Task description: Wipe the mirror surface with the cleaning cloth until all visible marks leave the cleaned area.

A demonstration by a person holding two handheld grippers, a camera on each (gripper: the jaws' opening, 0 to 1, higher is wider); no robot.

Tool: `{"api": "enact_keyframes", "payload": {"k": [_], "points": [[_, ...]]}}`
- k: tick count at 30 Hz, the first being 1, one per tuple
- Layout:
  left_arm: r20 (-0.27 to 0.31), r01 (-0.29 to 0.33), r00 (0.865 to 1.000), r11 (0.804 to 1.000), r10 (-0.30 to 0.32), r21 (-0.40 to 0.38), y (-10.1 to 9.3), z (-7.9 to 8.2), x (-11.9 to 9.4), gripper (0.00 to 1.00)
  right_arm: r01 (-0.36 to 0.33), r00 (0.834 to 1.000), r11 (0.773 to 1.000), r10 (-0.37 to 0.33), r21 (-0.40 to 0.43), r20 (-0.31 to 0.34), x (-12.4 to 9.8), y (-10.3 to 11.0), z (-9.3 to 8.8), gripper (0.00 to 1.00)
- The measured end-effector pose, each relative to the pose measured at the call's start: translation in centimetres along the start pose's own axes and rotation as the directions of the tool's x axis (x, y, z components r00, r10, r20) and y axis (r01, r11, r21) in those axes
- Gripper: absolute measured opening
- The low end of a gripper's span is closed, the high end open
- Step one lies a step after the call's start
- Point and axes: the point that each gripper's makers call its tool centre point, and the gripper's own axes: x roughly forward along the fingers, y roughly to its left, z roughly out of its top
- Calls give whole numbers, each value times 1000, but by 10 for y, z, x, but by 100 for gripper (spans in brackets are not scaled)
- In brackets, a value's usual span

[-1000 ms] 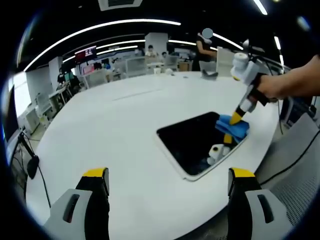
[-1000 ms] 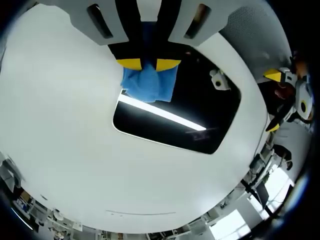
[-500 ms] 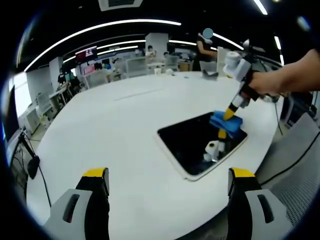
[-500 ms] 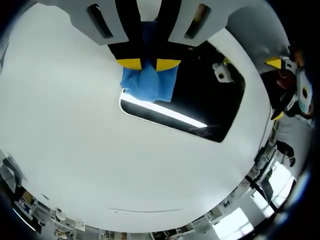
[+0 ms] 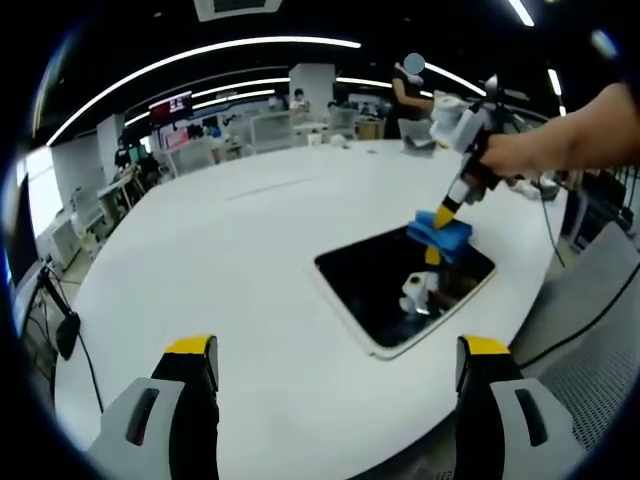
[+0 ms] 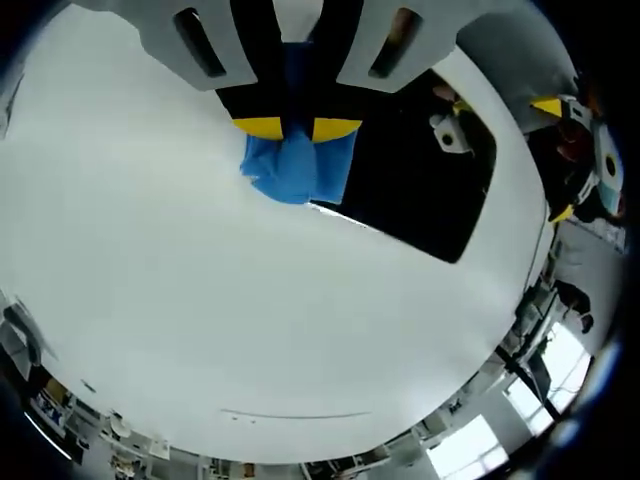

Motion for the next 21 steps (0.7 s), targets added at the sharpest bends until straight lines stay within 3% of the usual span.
{"api": "enact_keyframes", "payload": {"k": [21], "points": [[0,-9,1000,1000,10,10,2,0,1,99,-6,1000,1000,6,6,17,-7,3,1,3]]}}
